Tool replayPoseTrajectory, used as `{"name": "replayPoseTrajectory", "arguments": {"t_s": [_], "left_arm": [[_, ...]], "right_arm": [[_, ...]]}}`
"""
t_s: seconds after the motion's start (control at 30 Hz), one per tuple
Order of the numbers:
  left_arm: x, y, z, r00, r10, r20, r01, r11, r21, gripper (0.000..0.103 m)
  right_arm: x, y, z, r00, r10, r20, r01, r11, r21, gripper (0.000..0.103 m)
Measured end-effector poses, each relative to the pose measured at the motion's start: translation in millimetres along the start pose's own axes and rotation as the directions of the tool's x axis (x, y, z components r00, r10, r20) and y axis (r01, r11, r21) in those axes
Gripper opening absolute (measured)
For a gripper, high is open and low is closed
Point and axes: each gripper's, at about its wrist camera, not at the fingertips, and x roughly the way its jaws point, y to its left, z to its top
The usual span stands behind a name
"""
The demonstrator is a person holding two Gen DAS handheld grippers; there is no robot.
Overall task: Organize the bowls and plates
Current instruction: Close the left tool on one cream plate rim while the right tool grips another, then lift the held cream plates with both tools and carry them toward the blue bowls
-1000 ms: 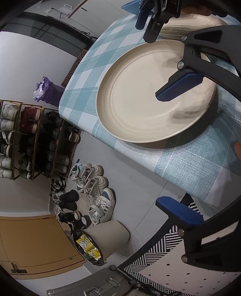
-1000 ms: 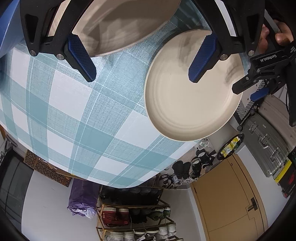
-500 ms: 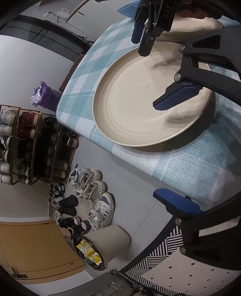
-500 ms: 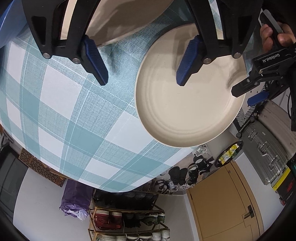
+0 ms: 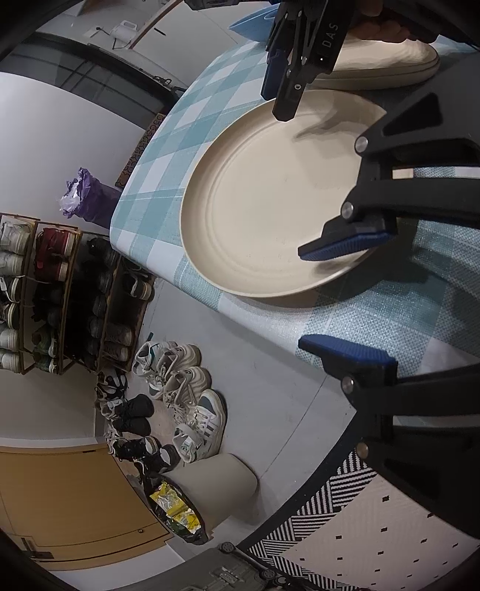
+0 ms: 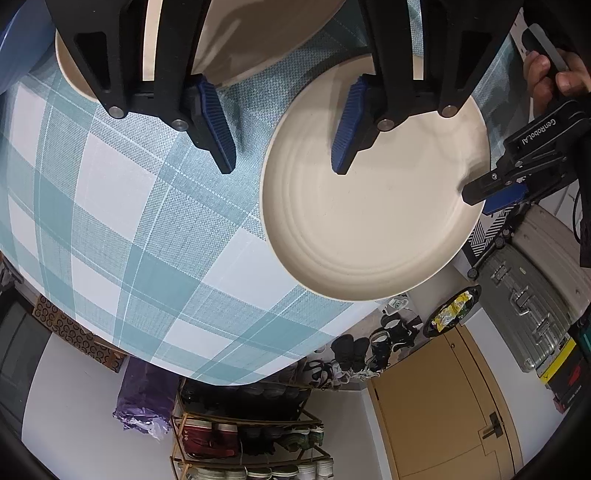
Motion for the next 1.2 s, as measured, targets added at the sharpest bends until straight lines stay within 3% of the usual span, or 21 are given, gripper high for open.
{"name": "replayPoseTrajectory", "arguments": {"t_s": [0.33,0.57,0.8,1.2], "left_arm": [[-1,-1,-2,1.000,-0.029,-0.002,0.029,1.000,0.005,0.024],[0,-5,-2,1.000,-0.030,-0.001,0.030,0.999,0.016,0.016],[-1,-6,-3,0.999,-0.035,0.000,0.035,0.999,0.018,0.013],[-6,-9,-3,1.000,-0.018,0.017,0.017,0.999,0.035,0.012]], "right_arm": [[-1,2,0,1.000,0.002,0.004,-0.002,1.000,-0.014,0.050],[0,6,-2,1.000,-0.013,-0.006,0.013,0.999,-0.038,0.032],[-2,5,-5,0.999,-0.037,0.003,0.037,0.998,-0.043,0.019],[-5,5,-9,0.998,-0.058,0.019,0.059,0.997,-0.053,0.013]]}}
